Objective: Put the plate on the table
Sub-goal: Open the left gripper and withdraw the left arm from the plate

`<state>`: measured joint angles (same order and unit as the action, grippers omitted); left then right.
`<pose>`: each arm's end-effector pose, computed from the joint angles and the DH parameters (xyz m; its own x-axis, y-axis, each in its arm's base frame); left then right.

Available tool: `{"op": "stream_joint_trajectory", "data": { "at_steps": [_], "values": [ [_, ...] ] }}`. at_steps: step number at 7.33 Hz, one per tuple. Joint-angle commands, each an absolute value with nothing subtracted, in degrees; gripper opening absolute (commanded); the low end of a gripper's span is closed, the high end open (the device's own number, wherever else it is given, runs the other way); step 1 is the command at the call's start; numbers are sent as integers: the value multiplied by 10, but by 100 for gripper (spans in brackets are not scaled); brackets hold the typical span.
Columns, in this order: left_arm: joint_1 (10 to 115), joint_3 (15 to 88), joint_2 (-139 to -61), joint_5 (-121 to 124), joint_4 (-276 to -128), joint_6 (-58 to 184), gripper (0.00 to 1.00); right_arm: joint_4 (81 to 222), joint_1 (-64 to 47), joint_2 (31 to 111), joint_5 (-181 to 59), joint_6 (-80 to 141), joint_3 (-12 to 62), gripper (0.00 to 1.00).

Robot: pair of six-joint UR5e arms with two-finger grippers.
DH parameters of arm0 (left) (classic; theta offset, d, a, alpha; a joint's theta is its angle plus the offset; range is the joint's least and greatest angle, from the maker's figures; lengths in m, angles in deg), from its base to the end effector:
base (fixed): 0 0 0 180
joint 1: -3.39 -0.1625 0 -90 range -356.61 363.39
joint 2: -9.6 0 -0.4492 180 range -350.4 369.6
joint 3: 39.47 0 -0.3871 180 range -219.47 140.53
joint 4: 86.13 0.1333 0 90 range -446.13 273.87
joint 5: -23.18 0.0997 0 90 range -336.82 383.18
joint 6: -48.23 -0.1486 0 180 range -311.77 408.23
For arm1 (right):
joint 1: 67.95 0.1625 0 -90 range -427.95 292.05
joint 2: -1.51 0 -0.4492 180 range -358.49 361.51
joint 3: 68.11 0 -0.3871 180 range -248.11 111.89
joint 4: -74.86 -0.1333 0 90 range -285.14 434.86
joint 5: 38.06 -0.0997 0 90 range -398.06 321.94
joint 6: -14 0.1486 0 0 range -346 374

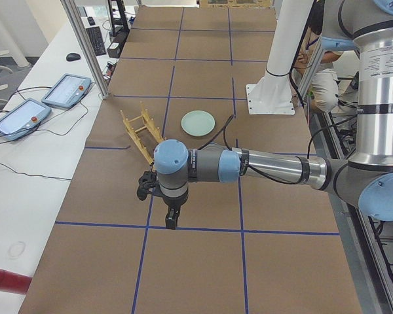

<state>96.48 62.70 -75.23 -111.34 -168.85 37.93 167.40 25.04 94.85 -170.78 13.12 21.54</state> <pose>-0.0529 -0.4407 0.6691 0.7100 0.1374 -0.6907 -0.0742 0.9899 0.1206 0.0558 -0.4451 0.7552 0.7305 0.0966 0.6760 -0.0406 0.9943 -0.0981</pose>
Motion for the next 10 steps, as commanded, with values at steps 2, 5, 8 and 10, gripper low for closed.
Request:
{"op": "stream_joint_trajectory", "data": {
  "at_steps": [2, 5, 8, 10],
  "values": [
    [966, 608, -740, -1187, -1690, 379, 100, 1674, 250, 949, -1708, 131, 215, 100],
    [984, 600, -743, -1181, -1692, 381, 100, 1674, 250, 949, -1708, 131, 215, 100],
    [988, 592, -756, -1094, -1709, 385, 100, 1674, 250, 949, -1708, 131, 215, 100],
    [988, 594, -764, -1096, -1710, 383, 100, 1674, 250, 949, -1708, 131, 215, 100]
  ]
}}
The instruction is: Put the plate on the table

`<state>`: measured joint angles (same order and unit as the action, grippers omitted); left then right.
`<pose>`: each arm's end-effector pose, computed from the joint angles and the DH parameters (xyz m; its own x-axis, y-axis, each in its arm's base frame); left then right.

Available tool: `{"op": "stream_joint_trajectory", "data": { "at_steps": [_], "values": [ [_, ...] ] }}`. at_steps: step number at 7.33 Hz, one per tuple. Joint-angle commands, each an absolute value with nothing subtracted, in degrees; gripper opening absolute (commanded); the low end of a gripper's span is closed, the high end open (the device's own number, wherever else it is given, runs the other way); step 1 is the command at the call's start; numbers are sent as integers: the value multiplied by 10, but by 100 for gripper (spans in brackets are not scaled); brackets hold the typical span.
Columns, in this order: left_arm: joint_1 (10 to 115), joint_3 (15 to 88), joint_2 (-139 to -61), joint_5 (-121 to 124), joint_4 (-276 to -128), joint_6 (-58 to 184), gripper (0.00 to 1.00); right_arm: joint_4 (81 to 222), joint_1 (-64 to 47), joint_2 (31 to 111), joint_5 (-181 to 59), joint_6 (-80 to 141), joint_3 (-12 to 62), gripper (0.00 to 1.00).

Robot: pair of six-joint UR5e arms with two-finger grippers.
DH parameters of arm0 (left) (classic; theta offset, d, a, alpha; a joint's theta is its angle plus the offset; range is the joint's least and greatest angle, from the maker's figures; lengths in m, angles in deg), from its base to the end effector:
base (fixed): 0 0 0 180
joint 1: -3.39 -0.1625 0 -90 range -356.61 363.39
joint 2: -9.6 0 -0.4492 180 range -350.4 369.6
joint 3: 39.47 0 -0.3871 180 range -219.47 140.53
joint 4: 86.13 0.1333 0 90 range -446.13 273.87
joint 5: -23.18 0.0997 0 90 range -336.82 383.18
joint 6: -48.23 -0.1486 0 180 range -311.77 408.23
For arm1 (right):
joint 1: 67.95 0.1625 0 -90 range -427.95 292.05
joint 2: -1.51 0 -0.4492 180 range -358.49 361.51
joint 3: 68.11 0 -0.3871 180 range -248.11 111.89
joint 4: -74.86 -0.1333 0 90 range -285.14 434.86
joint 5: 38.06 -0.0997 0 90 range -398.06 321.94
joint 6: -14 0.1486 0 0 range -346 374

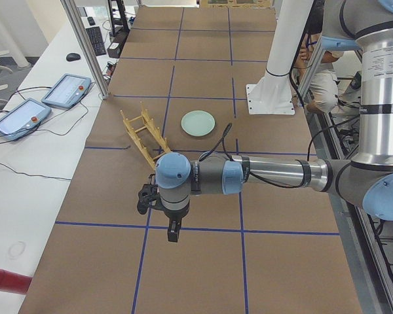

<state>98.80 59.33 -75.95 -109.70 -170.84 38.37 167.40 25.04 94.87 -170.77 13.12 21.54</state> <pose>-0.0744 -0.4440 0.6915 0.7338 0.0914 -0.6731 -0.0319 0.9944 0.1003 0.0558 -0.4449 0.7554 0.7307 0.0968 0.6758 -0.0406 0.9943 -0.0985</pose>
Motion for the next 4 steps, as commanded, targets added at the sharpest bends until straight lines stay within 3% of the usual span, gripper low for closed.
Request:
{"op": "stream_joint_trajectory", "data": {
  "at_steps": [1, 4],
  "values": [
    [988, 596, -774, -1096, -1708, 382, 100, 1674, 250, 949, -1708, 131, 215, 100],
    [988, 590, -772, -1096, -1707, 379, 100, 1674, 250, 949, -1708, 131, 215, 100]
  ]
}}
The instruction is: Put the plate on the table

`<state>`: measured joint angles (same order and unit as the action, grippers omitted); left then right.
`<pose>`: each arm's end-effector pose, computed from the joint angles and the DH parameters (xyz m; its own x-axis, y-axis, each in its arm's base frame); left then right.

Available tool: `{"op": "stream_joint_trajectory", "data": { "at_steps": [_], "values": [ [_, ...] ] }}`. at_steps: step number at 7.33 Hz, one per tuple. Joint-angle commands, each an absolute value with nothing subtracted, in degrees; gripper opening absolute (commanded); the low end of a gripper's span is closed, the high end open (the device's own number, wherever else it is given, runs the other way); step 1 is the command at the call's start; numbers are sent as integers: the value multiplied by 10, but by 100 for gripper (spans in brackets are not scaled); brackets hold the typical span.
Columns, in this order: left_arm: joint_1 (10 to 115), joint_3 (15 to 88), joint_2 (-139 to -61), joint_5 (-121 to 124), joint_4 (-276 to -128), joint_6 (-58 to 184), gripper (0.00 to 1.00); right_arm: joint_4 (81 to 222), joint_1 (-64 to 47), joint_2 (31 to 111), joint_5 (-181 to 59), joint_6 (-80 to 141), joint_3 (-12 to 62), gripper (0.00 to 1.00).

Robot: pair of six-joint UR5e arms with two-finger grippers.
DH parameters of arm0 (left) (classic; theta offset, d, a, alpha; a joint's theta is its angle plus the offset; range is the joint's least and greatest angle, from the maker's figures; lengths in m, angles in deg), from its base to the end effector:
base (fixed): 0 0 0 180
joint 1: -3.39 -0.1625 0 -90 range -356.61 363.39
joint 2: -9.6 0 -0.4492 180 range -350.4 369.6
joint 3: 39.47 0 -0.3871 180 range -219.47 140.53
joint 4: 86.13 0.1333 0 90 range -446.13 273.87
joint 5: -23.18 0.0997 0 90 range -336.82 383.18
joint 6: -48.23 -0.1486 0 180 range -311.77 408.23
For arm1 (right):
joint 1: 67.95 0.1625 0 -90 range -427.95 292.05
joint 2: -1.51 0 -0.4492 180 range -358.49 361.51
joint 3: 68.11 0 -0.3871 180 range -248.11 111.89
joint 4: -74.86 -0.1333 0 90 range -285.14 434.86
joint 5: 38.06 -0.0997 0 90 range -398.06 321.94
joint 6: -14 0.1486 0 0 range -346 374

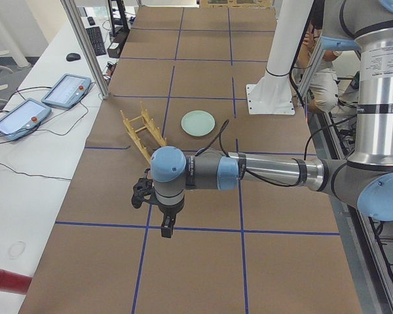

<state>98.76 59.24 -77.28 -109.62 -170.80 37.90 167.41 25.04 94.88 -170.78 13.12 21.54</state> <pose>-0.0753 -0.4560 0.6819 0.7357 0.1140 -0.6676 -0.0390 0.9912 0.1263 0.0558 -0.4448 0.7554 0.7305 0.0971 0.6760 -0.0406 0.9943 -0.0988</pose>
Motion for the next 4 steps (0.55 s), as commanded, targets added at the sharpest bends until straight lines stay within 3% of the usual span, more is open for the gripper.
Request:
{"op": "stream_joint_trajectory", "data": {
  "at_steps": [1, 4],
  "values": [
    [988, 585, -771, -1095, -1703, 379, 100, 1674, 250, 949, -1708, 131, 215, 100],
    [988, 591, -771, -1096, -1638, 379, 100, 1674, 250, 949, -1708, 131, 215, 100]
  ]
}}
